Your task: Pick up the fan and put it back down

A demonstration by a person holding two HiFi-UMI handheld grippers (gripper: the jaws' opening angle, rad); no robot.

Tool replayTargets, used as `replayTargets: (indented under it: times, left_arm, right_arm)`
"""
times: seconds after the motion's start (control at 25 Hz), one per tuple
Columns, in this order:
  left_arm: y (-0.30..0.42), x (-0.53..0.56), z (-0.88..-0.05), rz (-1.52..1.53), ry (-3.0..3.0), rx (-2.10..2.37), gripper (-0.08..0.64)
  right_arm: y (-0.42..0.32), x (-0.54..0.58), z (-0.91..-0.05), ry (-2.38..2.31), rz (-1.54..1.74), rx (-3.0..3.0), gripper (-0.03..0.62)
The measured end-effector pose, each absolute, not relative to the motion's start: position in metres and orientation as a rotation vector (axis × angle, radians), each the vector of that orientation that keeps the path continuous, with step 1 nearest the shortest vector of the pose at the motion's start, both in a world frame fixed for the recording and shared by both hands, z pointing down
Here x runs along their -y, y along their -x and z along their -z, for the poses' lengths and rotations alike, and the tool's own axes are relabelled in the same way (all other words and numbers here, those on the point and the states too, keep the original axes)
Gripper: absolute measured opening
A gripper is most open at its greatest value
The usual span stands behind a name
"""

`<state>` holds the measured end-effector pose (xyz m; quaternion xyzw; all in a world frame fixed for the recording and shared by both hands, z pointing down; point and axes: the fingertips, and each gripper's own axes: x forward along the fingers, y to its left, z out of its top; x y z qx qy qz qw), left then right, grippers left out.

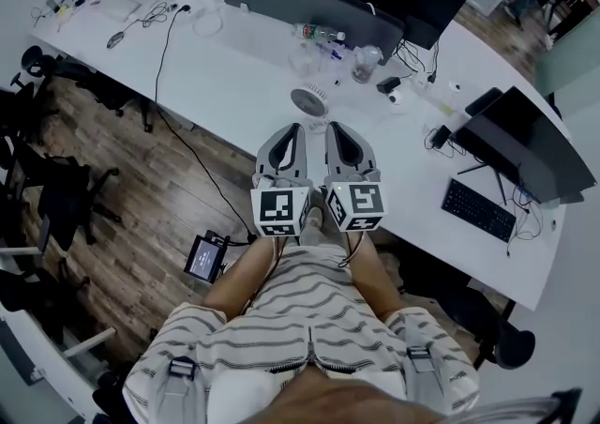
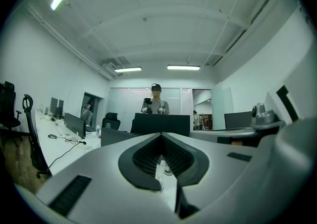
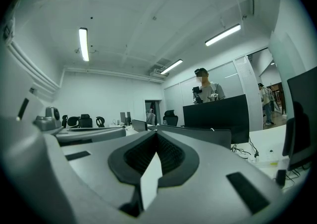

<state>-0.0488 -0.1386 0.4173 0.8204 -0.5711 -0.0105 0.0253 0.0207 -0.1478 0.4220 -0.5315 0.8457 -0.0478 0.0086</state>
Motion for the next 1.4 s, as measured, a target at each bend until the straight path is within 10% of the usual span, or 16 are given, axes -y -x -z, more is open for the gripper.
replayTargets:
  times: [1.4]
  left_arm:
    - [0.038,0.244,-0.415,-0.011,-2.563,1.726,0.006]
  right_arm:
    - [-0.025,0.248,-0.447,1.633,0.259,-2.694,0.012]
